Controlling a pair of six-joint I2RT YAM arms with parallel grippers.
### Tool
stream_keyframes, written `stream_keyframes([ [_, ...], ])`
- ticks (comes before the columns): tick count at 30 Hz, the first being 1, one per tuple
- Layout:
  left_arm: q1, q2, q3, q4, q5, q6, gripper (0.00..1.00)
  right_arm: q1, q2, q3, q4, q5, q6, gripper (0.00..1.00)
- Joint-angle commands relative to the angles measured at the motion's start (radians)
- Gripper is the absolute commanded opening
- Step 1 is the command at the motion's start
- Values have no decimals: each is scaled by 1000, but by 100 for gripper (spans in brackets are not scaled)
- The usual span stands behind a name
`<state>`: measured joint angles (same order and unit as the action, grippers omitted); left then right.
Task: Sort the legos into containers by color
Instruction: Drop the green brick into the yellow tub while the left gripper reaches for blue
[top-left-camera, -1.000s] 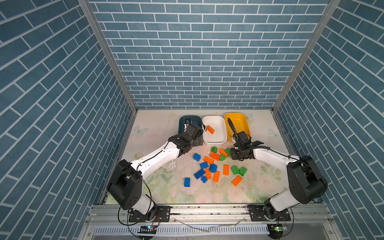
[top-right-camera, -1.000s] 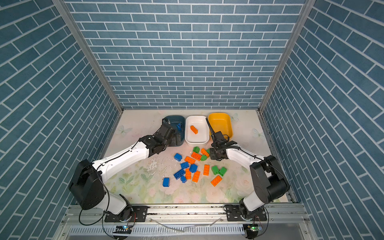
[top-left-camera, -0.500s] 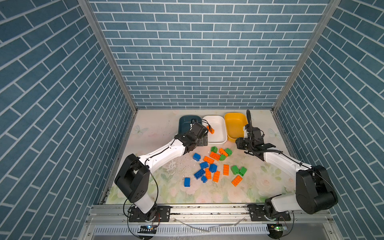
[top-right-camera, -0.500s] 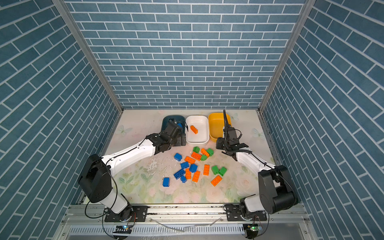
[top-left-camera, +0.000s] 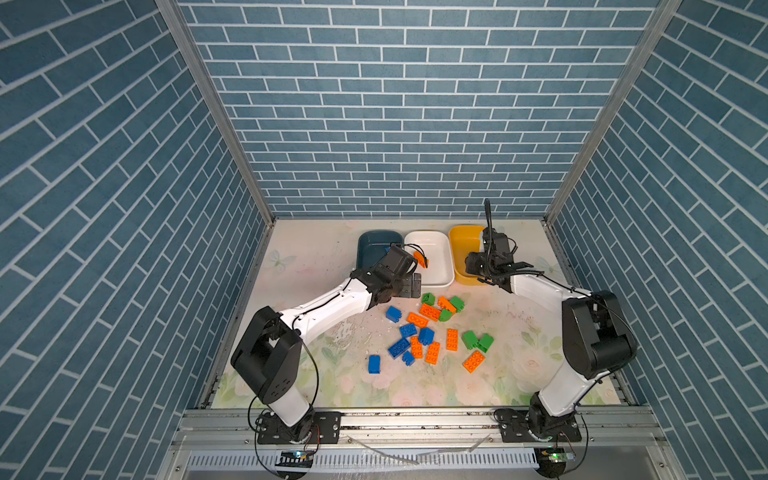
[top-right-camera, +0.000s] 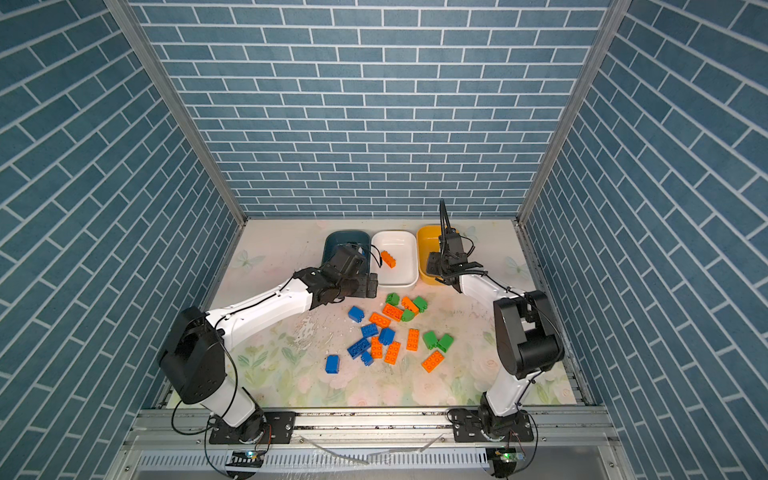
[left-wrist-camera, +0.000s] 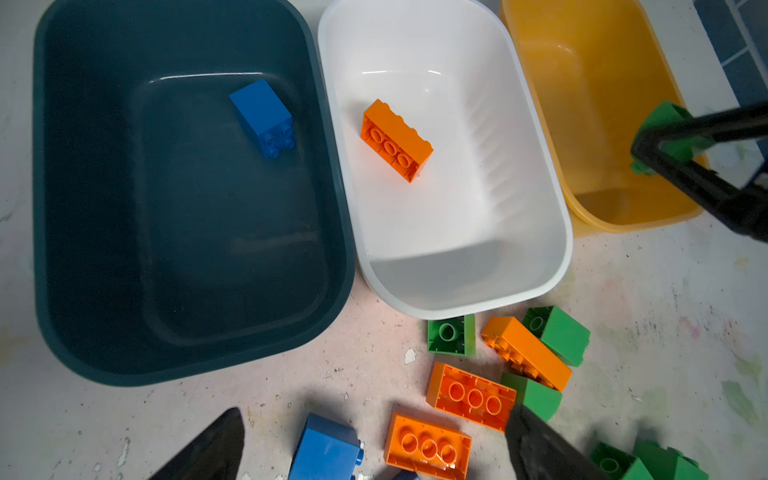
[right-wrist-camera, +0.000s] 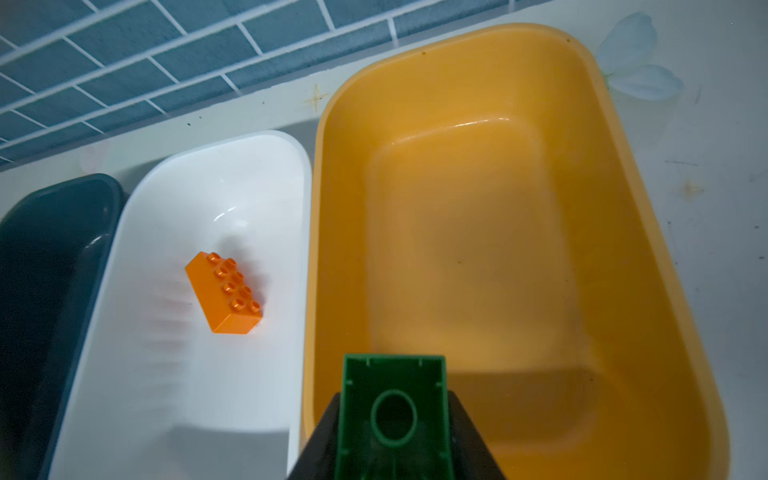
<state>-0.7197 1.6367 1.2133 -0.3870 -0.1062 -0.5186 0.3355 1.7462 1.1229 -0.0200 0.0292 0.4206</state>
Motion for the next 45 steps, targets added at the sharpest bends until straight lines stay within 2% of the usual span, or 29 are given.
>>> stream_keyframes([
  [1, -4, 19, -43, -26, 54, 17, 99, -3, 62, 102, -47, 56, -59, 33],
  [8, -3, 45, -80, -57, 106, 7, 99, -4, 176, 267, -127, 82, -106, 36],
  [12, -3, 54, -92, -75, 96, 10, 99, -3, 176, 297, -137, 62, -111, 43],
  [19, 0, 96, -67, -137, 127, 88, 99, -4, 131, 273, -163, -2, -112, 71],
  [20, 0, 99, -64, -141, 134, 99, 99, -5, 123, 267, -164, -8, -111, 79],
  [21, 0, 103, -62, -146, 140, 111, 99, -4, 111, 259, -162, -14, -109, 98],
  [23, 0, 112, -60, -150, 146, 132, 98, -3, 85, 234, -145, -20, -101, 99],
  [28, 0, 146, -35, -176, 144, 189, 87, -4, 10, 148, -68, 6, -82, 99],
  [35, 2, 187, 4, -198, 76, 194, 75, -3, -35, 80, -24, 10, -73, 99],
  [38, 7, 207, 21, -218, 51, 203, 70, -3, -57, 45, -7, 58, -25, 99],
  [45, 17, 246, 31, -201, 110, 229, 62, -3, -208, -124, 60, 111, 51, 99],
])
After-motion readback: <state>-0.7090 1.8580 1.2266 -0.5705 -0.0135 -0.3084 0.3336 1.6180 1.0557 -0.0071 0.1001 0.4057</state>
